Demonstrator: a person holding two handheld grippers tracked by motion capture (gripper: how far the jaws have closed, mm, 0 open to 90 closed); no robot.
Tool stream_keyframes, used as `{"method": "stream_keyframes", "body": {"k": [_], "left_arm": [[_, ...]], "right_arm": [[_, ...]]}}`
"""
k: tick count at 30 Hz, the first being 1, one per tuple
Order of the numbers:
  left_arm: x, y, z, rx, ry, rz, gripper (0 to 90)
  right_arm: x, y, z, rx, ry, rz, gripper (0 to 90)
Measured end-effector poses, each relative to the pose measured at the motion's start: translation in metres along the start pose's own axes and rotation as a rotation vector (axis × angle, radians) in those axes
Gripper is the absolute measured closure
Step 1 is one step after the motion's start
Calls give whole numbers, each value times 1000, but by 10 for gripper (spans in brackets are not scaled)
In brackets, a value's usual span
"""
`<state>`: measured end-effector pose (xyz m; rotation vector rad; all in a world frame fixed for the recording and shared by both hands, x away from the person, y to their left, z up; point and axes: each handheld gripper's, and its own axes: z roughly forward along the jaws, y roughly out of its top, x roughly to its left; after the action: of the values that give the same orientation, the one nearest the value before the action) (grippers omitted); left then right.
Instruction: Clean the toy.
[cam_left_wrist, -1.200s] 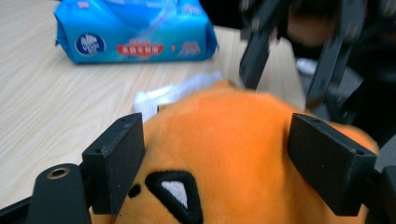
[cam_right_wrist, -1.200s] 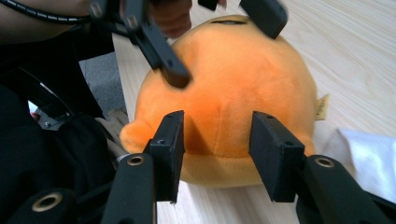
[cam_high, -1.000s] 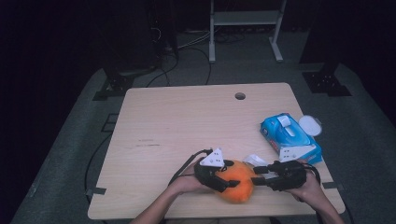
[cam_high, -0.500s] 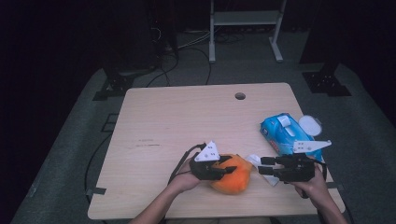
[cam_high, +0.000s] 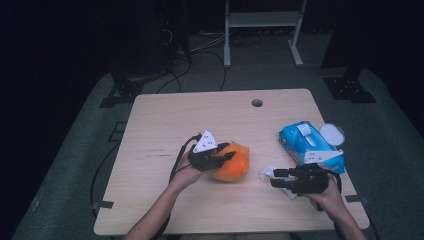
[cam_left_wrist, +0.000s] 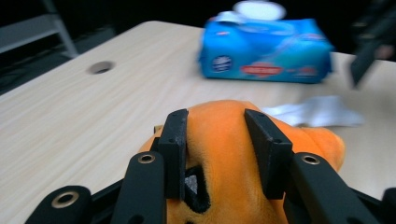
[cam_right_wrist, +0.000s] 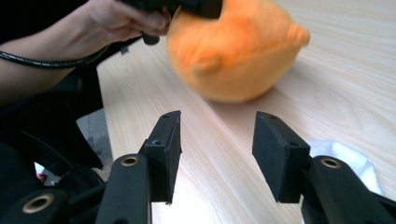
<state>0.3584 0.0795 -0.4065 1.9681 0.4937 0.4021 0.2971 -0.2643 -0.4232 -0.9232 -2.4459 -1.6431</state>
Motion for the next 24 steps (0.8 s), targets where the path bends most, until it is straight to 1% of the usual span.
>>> {"method": "stream_keyframes", "body": {"k": [1,2,3,5,7,9,11,12,15,17,19,22,24], "left_arm": [[5,-9,2,22,18,-7,618],[5,-9,2,22,18,-7,611],[6,-12,3,30,22,-10,611],[8,-19,0,7,3,-42,602],[6,-19,-3,7,-1,-38,583],[4,-19,-6,10,-14,-38,526],[4,-17,-8,7,-28,-46,502],[4,-17,-10,-2,-28,-56,483],[3,-15,-14,-10,-38,-64,459],[3,-15,-16,-1,-51,-71,412],[3,-17,-19,-2,-51,-76,398],[4,-18,-26,-10,-54,-93,378],[4,-19,-29,-9,-56,-94,370]], "right_arm": [[-1,-1,2,10,-6,0,509],[-1,-1,2,10,-6,0,509],[-1,-2,4,32,-24,-5,502],[-1,-2,6,41,-26,-7,498],[-1,-2,8,51,-31,-14,494],[0,-2,10,60,-39,-18,486],[0,-2,11,68,-46,-20,479],[0,-3,11,71,-51,-24,477],[0,-3,10,70,-58,-20,475],[-1,-3,9,66,-60,-21,469],[-1,-3,9,68,-63,-22,469],[-1,-3,10,75,-68,-20,466],[-1,-3,10,73,-71,-21,465]]}}
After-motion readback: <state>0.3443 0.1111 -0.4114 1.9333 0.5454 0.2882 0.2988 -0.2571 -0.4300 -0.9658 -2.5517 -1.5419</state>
